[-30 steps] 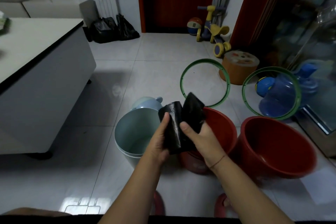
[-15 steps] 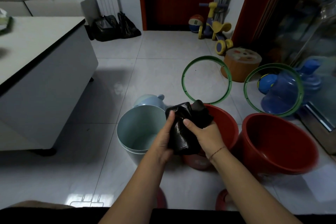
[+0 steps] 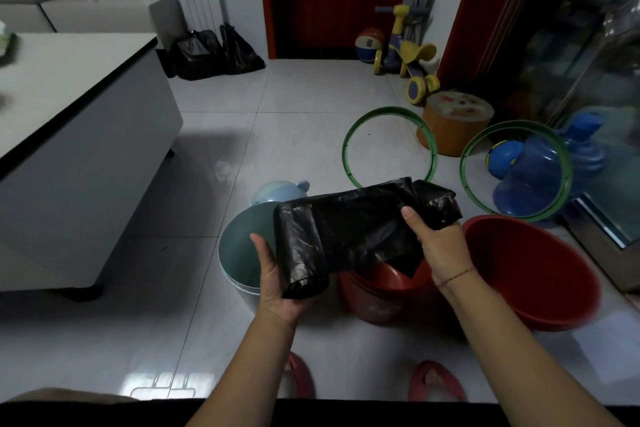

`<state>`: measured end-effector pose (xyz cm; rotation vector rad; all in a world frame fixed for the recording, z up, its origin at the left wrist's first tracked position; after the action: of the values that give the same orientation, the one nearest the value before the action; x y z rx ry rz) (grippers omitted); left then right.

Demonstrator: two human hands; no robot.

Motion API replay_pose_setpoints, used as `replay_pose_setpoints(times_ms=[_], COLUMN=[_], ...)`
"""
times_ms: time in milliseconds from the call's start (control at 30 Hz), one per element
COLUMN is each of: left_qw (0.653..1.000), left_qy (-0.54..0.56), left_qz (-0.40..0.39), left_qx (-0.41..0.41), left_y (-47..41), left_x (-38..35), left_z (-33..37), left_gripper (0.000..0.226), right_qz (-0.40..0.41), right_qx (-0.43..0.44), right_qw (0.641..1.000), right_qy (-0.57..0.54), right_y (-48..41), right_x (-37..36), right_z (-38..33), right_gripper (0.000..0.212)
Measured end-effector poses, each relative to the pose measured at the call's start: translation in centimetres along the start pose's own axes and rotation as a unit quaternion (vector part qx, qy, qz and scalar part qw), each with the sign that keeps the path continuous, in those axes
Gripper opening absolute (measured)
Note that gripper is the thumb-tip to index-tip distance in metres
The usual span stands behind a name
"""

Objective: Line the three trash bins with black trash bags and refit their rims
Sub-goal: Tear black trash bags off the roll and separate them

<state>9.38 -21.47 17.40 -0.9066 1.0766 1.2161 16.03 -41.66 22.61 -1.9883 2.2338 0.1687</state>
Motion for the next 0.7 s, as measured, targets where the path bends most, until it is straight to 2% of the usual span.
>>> replay_pose_setpoints(times_ms=[133,233,333,500,633,700], left_qw=[1.000,0.999,0.996,0.974,0.954,0.948], left_qy=[-0.005,-0.026,-0.056,-0.152,-0.165,-0.172], left_qz=[0.004,0.022,0.036,0.089,0.094,0.098], left_qx=[0.000,0.014,0.056,0.145,0.232,0.249], left_y=[-0.3,-0.9,-1.9,-4.3,-5.4,-6.3], left_x=[0.1,-0.6,-1.6,-3.8,-4.2,-3.0], left_z=[0.2,-0.7,-2.9,-8.8,-14.6,-16.6], left_gripper=[0.082,0.073,0.055,0.030,0.036,0.055], right_qz=[0.019,0.032,0.056,0.130,0.175,0.200], right_qx=[0.000,0.009,0.022,0.024,0.004,-0.003], right_qw=[1.000,0.999,0.998,0.985,0.976,0.970], right_qy=[0.004,0.029,0.032,0.107,0.133,0.137], right_y=[-1.3,-2.0,-2.6,-4.0,-4.9,-5.1], right_x=[2.7,4.8,7.3,14.6,20.1,21.8], right_z=[-0.9,-1.8,-2.6,-3.8,-3.7,-3.3], right_gripper=[0.025,0.014,0.018,0.027,0.038,0.047])
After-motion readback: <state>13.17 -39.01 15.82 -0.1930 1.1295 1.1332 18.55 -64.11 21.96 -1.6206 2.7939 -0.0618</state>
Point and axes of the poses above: each hand's wrist, its own y-axis away from the middle knuckle, its own x-axis out of the back of the hand, z = x × y, the point moved 5 cm from there along -y, towards the middle knuckle, and after that the axes turned 6 degrees about -y, right-handed, at the moved point
